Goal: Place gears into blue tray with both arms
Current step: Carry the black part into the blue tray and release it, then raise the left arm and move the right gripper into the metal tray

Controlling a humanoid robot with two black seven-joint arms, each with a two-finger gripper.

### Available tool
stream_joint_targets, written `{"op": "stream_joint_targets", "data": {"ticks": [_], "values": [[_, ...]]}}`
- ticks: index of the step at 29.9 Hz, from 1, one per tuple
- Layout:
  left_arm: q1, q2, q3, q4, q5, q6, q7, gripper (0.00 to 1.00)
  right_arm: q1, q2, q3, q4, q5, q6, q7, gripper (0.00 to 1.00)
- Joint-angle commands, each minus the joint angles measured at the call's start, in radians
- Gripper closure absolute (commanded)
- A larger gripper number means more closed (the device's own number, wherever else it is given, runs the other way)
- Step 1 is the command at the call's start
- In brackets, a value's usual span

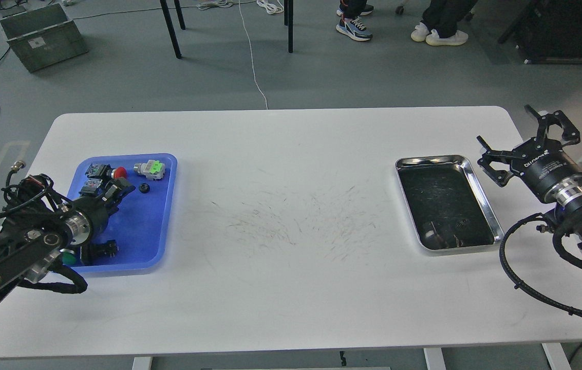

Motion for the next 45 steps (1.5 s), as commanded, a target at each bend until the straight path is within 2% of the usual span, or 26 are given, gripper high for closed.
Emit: {"op": "stream_joint_targets", "data": {"ticks": [1,7,11,15,18,22,27,32,36,41,45], "values": [[-0.005,0.027,-0.003,-0.010,-0.001,-0.001,0.000,0.03,-0.001,0.002,0.000,0.000,0.000,0.000,0.000,0.01],[-0.030,0.083,-0.012,-0.073,-0.001,-0.007,0.000,0.02,0.001,0.000,0.000,0.001,0.000,0.000,0.000,0.01],[-0.037,0.114,-0.052,-0.182,-0.001,-0.007,0.000,0.02,0.002,0.000,0.003,0.003,0.002,0.000,0.000,0.01],[-0.040,0.102,-0.144,-0.286,-0.010,-0.003,0.002,0.02,0.002,-0.005,0.008,0.005,0.002,0.000,0.000,0.01],[-0.059,0.044,-0.213,-0.329,-0.067,0.000,0.002,0.02,0.002,-0.015,0.014,0.008,0.002,0.000,0.000,0.01],[-0.121,-0.117,-0.294,-0.296,-0.120,0.037,-0.010,0.02,0.002,-0.015,0.026,0.011,0.005,0.000,0.002,0.01],[-0.137,-0.300,-0.400,-0.152,-0.125,0.065,-0.032,0.02,0.001,-0.015,0.073,0.020,0.008,0.000,0.002,0.01],[-0.128,-0.367,-0.502,-0.055,-0.214,0.071,-0.095,0.02,-0.025,-0.023,0.077,0.141,0.006,0.000,0.000,0.01],[-0.122,-0.429,-0.638,-0.021,-0.288,0.072,-0.101,0.02,-0.048,-0.057,0.066,0.221,0.002,0.000,-0.012,0.01],[-0.082,-0.443,-0.653,-0.024,-0.297,0.071,-0.112,0.02,-0.002,-0.120,0.023,0.279,-0.035,0.000,-0.021,0.01],[-0.054,-0.444,-0.675,-0.023,-0.298,0.068,-0.167,0.02,0.114,-0.218,-0.038,0.357,-0.190,0.000,-0.061,0.01]]}}
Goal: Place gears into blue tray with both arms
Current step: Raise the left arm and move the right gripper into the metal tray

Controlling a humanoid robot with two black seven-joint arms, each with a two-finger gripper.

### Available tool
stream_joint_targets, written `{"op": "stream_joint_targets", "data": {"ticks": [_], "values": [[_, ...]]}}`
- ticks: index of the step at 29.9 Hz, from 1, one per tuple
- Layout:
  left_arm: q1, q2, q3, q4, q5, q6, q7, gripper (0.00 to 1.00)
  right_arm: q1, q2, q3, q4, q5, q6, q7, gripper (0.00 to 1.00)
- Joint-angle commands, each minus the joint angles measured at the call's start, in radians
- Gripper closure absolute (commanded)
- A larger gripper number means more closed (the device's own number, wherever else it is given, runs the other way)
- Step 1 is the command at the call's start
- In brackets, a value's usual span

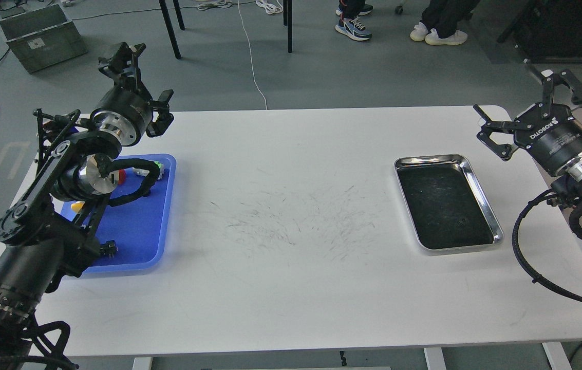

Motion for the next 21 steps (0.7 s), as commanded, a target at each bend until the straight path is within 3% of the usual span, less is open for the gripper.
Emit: {"op": "stream_joint_targets", "data": {"ticks": [1,5,8,10,16,21], "values": [[0.026,-0.001,-0.017,0.001,-0.002,-0.002,-0.032,0.02,0.091,-0.090,-0.052,0.077,-0.130,0.000,-0.033,0.01],[0.041,-0.002,-0.028,0.016,-0.051,-0.004,-0.037,0.02,0.180,-0.169,-0.134,0.153,-0.246,0.000,-0.071,0.01],[0.041,-0.011,-0.029,0.062,-0.091,-0.008,-0.072,0.02,0.257,-0.212,-0.211,0.189,-0.367,0.000,-0.091,0.01],[0.039,-0.012,-0.029,0.090,-0.105,-0.014,-0.093,0.02,0.283,-0.228,-0.251,0.229,-0.459,0.000,-0.093,0.01],[0.039,0.001,-0.012,0.128,-0.179,-0.053,-0.100,0.02,0.279,-0.332,-0.357,0.332,-0.872,0.000,-0.093,0.01],[0.042,-0.002,0.015,0.145,-0.173,-0.051,-0.164,0.02,0.277,-0.421,-0.454,0.417,-1.203,0.000,-0.090,0.01]]}}
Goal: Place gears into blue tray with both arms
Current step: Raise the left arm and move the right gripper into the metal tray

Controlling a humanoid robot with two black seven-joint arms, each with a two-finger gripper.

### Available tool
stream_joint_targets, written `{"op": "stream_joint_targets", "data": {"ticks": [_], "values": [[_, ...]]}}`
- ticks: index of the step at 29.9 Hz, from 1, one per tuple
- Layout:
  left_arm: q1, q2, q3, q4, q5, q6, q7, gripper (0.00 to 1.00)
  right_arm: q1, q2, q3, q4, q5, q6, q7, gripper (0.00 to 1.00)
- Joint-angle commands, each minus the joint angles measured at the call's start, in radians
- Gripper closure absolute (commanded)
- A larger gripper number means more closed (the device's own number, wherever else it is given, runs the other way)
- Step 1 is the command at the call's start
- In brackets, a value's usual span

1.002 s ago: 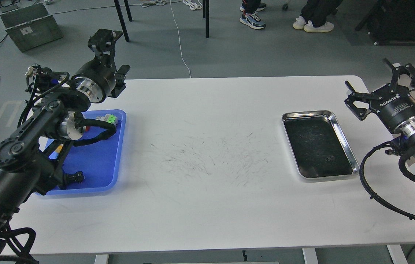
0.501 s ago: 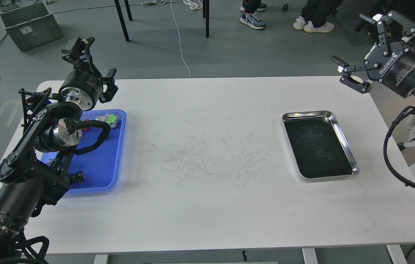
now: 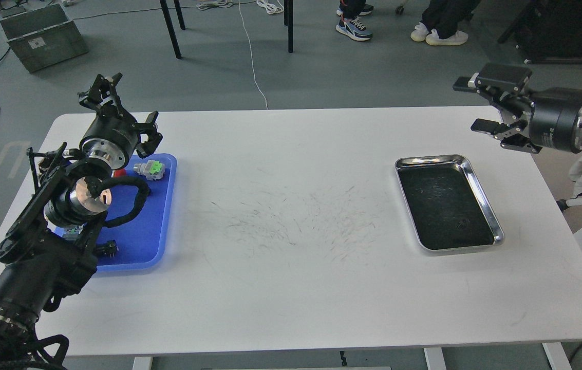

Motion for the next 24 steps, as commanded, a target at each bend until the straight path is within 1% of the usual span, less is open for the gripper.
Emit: {"op": "stream_joint_targets", "data": {"ticks": [1,3,5,8,13,16,19,24], "values": [[0.003,-0.001,0.018,0.005,0.001,0.000,-0.048,0.02,-0.005,-0.035,-0.073,0.035,-0.287,0.000,0.004,0.01],[0.003,-0.002,0.024,0.007,0.003,0.001,-0.059,0.02,-0.008,-0.023,-0.133,0.029,-0.436,0.000,0.009,0.01],[0.003,-0.004,0.033,0.007,0.003,0.001,-0.071,0.02,-0.005,0.014,-0.182,0.006,-0.521,0.000,0.011,0.01],[0.001,0.001,0.059,0.007,0.003,0.001,-0.085,0.02,-0.006,0.070,-0.233,-0.033,-0.544,0.000,0.011,0.01],[0.003,0.004,0.061,0.007,0.003,0.001,-0.088,0.02,-0.008,0.127,-0.296,-0.097,-0.580,0.000,0.011,0.01],[0.004,0.004,0.061,0.007,0.004,0.003,-0.094,0.02,-0.009,0.146,-0.309,-0.149,-0.610,0.000,0.012,0.01],[0.003,-0.001,0.062,0.007,0.006,0.006,-0.110,0.02,-0.025,0.179,-0.311,-0.208,-0.649,-0.015,0.014,0.01],[0.004,-0.001,0.064,0.007,0.006,0.009,-0.111,0.02,-0.028,0.248,-0.317,-0.270,-0.666,-0.035,0.014,0.01]]}}
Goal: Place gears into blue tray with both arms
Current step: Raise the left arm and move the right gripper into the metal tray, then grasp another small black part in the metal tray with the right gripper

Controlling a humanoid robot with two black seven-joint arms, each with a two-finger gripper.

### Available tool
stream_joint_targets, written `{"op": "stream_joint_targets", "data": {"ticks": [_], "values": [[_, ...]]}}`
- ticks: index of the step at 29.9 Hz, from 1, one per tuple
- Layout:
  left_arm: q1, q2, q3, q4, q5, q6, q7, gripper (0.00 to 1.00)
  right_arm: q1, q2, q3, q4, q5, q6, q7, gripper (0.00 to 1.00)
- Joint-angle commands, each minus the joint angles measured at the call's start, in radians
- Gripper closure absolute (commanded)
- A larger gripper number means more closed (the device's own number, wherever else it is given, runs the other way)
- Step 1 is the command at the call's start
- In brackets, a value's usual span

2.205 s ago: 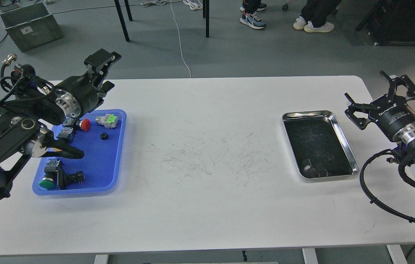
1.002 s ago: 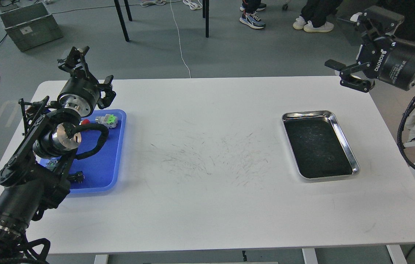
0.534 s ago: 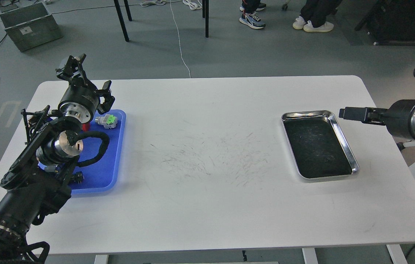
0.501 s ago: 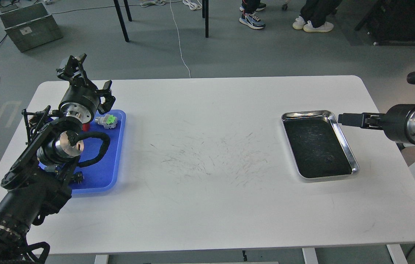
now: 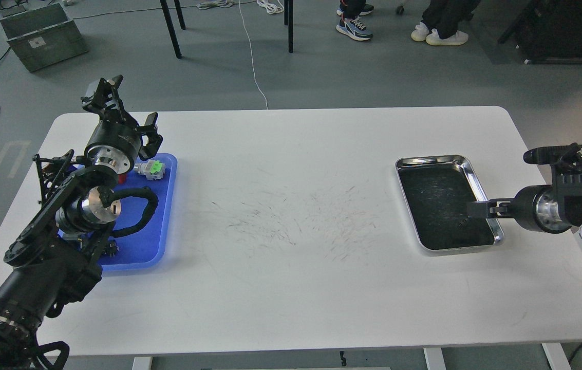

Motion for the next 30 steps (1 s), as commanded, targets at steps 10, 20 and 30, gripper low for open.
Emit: {"op": "stream_joint_targets", "data": {"ticks": [10,20,30], "values": [[0.000,0.000,0.000,-0.002,0.034,0.001,-0.007,0.02,-0.012,0.099,-0.018,-0.061,-0.006,-0.006,0.000,0.02],[0.000,-0.004,0.000,-0.002,0.034,0.001,-0.010,0.02,-0.012,0.099,-0.027,-0.061,-0.006,-0.007,0.000,0.18],[0.000,-0.003,0.000,-0.002,0.034,0.001,-0.020,0.02,-0.014,0.099,-0.033,-0.061,-0.004,-0.006,0.003,0.30]]}}
